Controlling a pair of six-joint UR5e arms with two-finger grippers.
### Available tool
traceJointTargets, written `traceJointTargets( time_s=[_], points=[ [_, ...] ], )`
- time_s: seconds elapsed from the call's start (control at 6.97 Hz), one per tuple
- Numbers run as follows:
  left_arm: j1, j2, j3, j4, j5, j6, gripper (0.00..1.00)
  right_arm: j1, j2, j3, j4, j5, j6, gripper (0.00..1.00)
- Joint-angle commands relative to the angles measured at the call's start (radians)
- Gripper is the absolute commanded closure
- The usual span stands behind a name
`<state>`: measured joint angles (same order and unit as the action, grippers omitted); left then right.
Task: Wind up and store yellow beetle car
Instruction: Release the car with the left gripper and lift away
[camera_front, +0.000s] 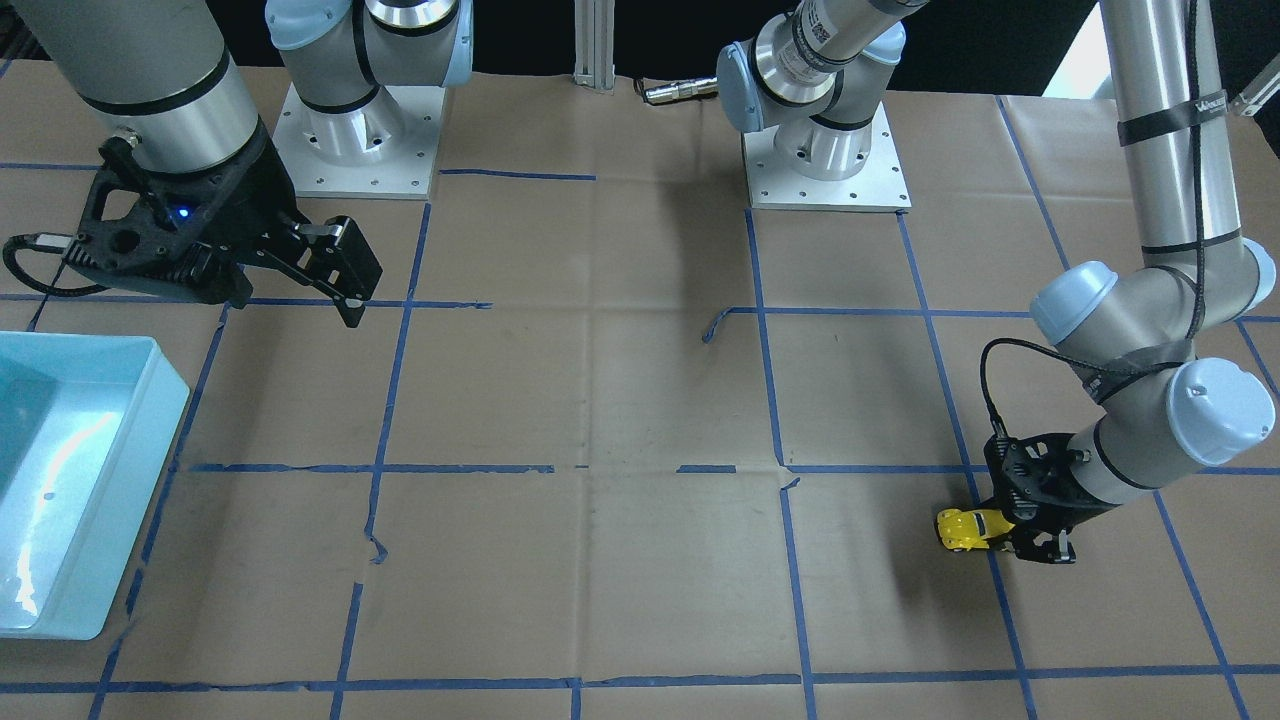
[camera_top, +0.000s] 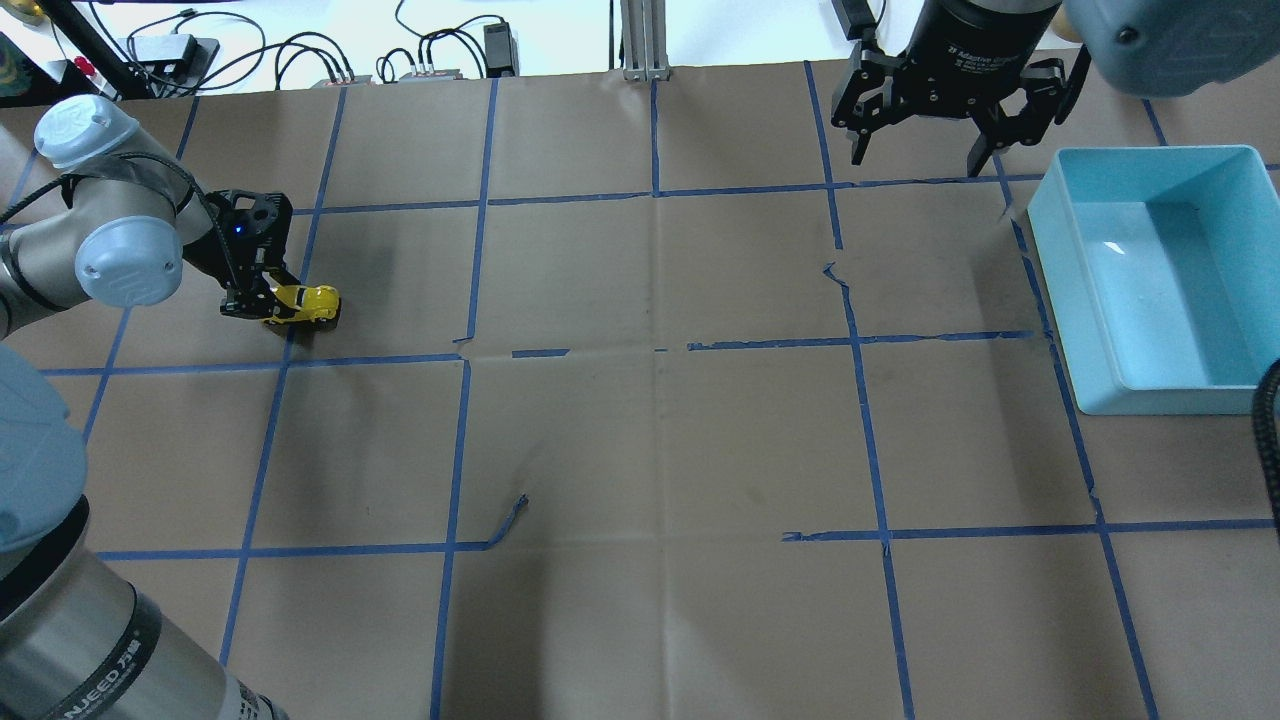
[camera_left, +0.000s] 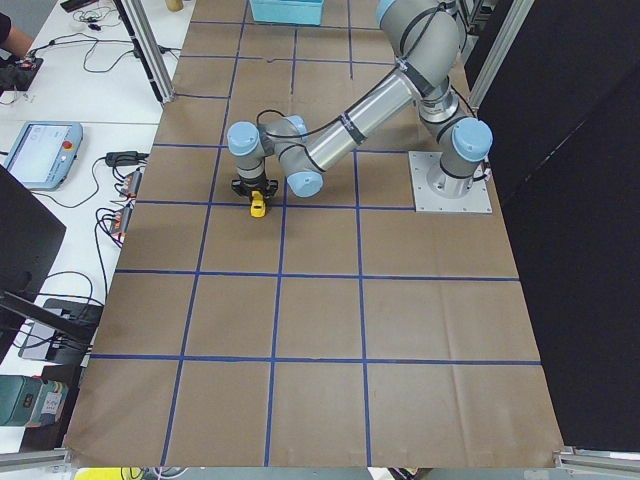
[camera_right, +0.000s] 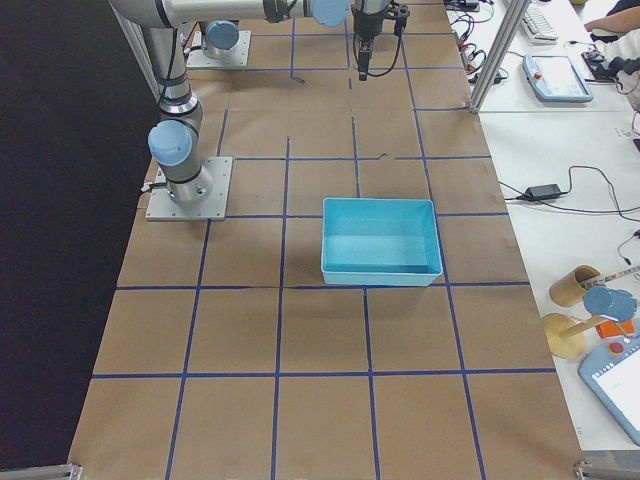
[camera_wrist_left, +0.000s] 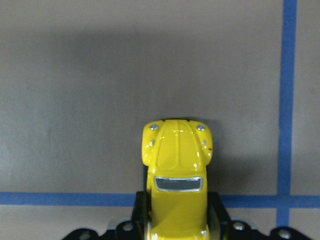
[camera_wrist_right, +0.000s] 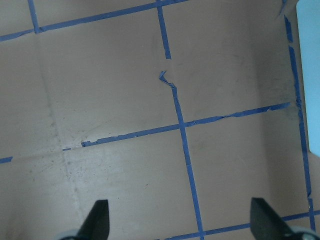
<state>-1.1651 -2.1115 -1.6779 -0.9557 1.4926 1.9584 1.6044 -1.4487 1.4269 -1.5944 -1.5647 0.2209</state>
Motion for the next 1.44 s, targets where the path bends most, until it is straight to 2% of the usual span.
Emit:
traceJointTargets(
  time_s=[0.0, 0.14, 0.43, 0.57, 0.72, 0.86, 1.0, 1.29],
  points=[
    [0.001, 0.005, 0.000, 0.000, -0.002, -0.003, 0.91, 0.000, 0.001, 0.001, -0.001, 0.000, 0.000, 0.00],
    [-0.005, 0.016, 0.000, -0.003, 0.006, -0.022, 0.01, 0.000, 0.001, 0.000, 0.001, 0.000, 0.000, 0.00],
    [-0.016, 0.048, 0.013, -0.023, 0.011, -0.082, 0.00, 0.000, 0.001, 0.000, 0.001, 0.000, 0.000, 0.00],
    [-0.051, 0.098, 0.014, -0.079, 0.009, -0.213, 0.00, 0.000, 0.001, 0.000, 0.001, 0.000, 0.000, 0.00],
    [-0.124, 0.161, 0.026, -0.171, 0.018, -0.400, 0.00, 0.000, 0.001, 0.000, -0.001, 0.000, 0.000, 0.00],
    [-0.225, 0.230, 0.029, -0.225, 0.097, -0.652, 0.00, 0.000, 0.001, 0.004, -0.021, 0.000, 0.000, 0.00],
    [-0.310, 0.289, 0.032, -0.265, 0.133, -0.914, 0.00, 0.000, 0.001, 0.003, -0.031, 0.000, -0.003, 0.00],
    [-0.369, 0.378, 0.062, -0.377, 0.129, -1.381, 0.00, 0.002, -0.001, 0.006, -0.032, 0.000, 0.000, 0.00]
  ],
)
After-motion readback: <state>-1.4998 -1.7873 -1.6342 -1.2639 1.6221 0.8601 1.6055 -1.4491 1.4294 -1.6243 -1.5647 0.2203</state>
